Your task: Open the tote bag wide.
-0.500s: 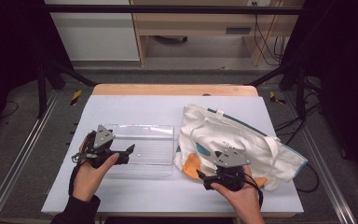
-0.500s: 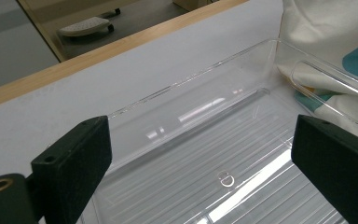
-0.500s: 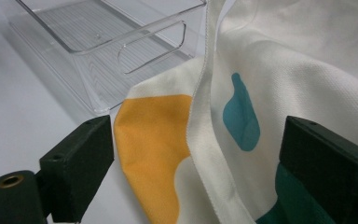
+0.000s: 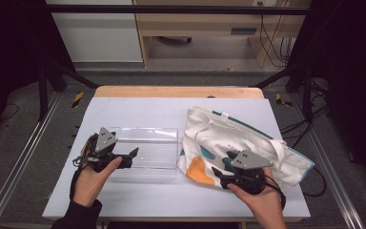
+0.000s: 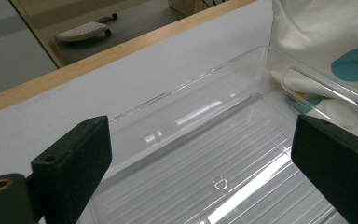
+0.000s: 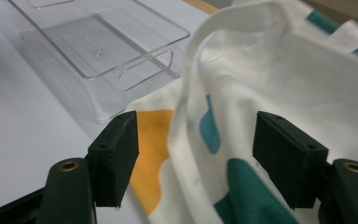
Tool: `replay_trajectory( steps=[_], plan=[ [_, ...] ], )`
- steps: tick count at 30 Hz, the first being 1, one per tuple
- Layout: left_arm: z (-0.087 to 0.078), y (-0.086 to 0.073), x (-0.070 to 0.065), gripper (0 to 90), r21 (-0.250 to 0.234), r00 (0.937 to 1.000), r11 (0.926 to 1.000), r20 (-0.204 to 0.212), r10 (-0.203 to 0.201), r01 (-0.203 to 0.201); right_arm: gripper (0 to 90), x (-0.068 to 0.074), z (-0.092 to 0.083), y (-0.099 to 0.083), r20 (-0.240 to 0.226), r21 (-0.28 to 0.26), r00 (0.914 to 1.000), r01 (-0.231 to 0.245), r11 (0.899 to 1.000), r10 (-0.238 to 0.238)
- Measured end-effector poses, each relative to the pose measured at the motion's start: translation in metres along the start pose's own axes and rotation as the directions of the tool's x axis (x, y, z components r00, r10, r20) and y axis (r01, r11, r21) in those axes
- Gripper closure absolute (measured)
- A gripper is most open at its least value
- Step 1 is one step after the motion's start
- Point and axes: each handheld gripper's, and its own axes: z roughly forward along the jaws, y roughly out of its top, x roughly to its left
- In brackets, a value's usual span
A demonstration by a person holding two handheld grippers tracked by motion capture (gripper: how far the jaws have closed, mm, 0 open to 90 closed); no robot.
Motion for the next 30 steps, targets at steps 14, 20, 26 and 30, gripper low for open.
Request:
replay_trajectory(
  steps=[14,20,26,30],
  plan=[
    [-0.004,0.002,-0.003,4.2,-0.012,0.9999,0.9998,0.003,0.017,-0.017,38.0,-0.072,-0.038,0.050,0.082,0.079,0.9962,0.021,0.997,-0.027],
    [-0.007,0.004,-0.002,4.3,-0.018,0.9999,0.9997,0.003,0.016,-0.016,42.9,-0.091,-0.030,0.045,0.083,0.143,0.9965,-0.015,0.990,0.003],
    [-0.005,0.007,-0.006,4.5,-0.015,0.9994,0.9994,0.015,0.032,-0.032,43.4,-0.106,-0.017,0.035,0.083,0.242,0.9954,-0.066,0.968,0.047],
    [-0.004,0.009,-0.010,4.5,-0.018,0.9984,0.9984,0.019,0.054,-0.053,56.1,-0.106,-0.015,0.030,0.070,0.277,0.9956,-0.079,0.958,0.062]
  ],
)
